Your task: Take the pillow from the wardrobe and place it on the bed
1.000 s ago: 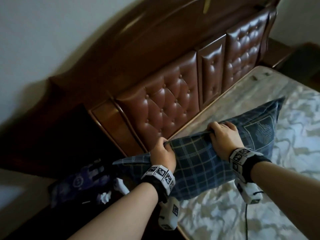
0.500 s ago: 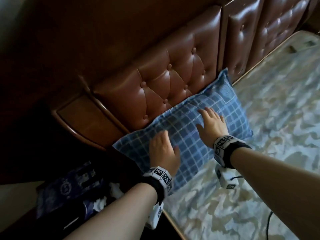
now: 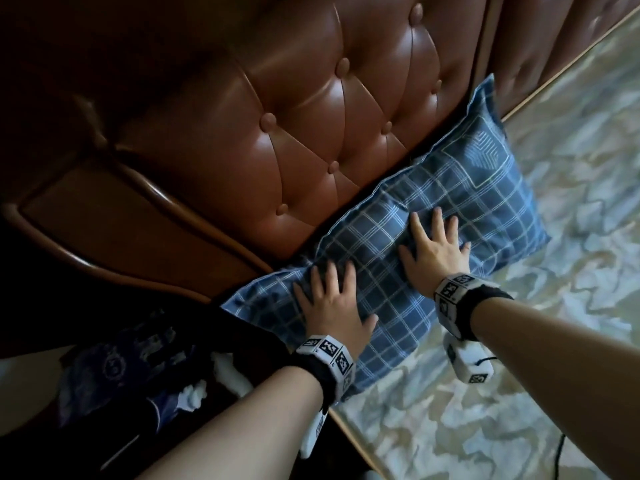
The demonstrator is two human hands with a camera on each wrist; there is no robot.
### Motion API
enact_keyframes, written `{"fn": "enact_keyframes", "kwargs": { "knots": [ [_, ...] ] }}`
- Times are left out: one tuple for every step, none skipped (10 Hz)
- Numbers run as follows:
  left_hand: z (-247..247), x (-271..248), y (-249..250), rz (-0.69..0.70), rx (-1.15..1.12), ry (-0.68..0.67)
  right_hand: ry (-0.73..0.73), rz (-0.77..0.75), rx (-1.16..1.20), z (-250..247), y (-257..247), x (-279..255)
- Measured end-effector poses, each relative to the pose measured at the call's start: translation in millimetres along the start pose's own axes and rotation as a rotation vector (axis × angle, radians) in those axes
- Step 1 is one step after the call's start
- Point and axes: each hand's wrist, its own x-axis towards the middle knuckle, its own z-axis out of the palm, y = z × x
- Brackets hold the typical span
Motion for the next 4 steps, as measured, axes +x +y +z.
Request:
{"fn": "enact_keyframes", "kwargs": {
  "knots": [
    [-4, 1, -1, -0.001, -0.002, -0.017, 0.002, -0.007, 0.026, -3, 1, -1],
    [-17, -1, 2, -0.017, -0.004, -0.064, -0.041, -0.011, 0.022, -14, 2, -3],
    [-43, -6, 3, -0.019, -0.023, -0.088, -0.091, 0.006, 0.024, -37, 1, -12],
    [-80, -14, 6, 0.043, -0.081, -0.062, -0.088, -0.002, 0.036, -71, 2, -28]
  ]
}}
